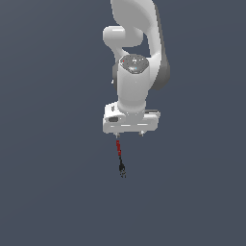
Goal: Pick up the object and move it to a goal position.
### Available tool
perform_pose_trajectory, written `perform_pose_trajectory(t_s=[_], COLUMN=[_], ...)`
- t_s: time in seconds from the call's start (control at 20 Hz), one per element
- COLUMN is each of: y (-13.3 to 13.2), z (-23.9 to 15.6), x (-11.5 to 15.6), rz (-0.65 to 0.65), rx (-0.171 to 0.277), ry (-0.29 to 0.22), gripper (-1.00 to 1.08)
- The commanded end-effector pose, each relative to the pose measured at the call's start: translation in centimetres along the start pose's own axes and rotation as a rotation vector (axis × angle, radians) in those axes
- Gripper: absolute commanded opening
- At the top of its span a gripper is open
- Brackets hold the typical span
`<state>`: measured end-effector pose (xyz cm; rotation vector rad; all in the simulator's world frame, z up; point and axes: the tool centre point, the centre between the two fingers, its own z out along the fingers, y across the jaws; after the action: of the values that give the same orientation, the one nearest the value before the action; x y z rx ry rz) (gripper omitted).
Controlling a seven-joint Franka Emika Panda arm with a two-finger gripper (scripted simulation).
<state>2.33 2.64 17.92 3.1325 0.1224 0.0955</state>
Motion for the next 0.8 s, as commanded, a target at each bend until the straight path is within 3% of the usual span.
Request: perform_pose_trajectory(t_s=[0.0,0.75], y=[0.5,3.8], z=[1.5,11.4], x=[0.3,1.4], rz=[-0.011,-0.082], rx=[0.0,0.009], ry=[-0.008,-0.056], gripper=[1.0,1.0])
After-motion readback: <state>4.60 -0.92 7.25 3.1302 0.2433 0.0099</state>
